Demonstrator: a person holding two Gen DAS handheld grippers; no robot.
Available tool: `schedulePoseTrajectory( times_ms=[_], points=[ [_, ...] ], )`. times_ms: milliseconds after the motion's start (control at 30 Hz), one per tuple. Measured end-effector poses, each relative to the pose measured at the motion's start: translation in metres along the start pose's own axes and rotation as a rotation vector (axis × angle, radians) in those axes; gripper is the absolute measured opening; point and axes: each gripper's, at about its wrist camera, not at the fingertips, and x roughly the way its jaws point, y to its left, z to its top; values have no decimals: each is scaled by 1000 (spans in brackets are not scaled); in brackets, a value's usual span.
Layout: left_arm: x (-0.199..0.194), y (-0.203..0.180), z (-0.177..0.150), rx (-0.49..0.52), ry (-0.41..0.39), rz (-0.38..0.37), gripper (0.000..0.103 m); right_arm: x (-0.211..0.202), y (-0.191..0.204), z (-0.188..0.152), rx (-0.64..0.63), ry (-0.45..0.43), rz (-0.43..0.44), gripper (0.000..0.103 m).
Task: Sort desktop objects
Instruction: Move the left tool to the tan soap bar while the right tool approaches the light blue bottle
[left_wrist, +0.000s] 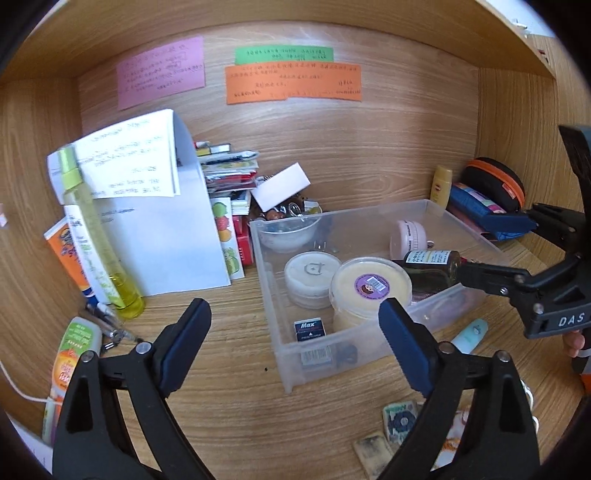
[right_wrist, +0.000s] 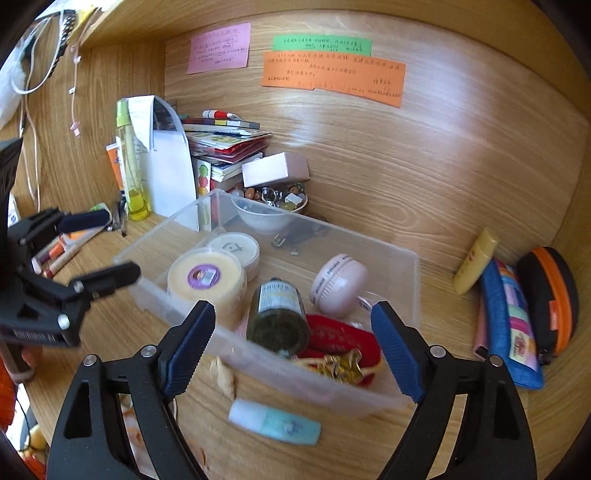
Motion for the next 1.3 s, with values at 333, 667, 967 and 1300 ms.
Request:
schedulePoseTrajectory(
  times_ms=[333,667,967,1300],
  points=[
    [-28,-1,-22,36,13,12,97,-30,-7,-35,-6,30,-59,85],
    [-21,-4,-62,83,157,-14,97,-23,-11,-67,30,116,-42,85],
    [-16,1,-80,109,248,-88,97,7,0,-77,58,235,26,85],
    [-7,-12,-86,195,316,-141,97,31,5,-75,126,303,88,85]
  ],
)
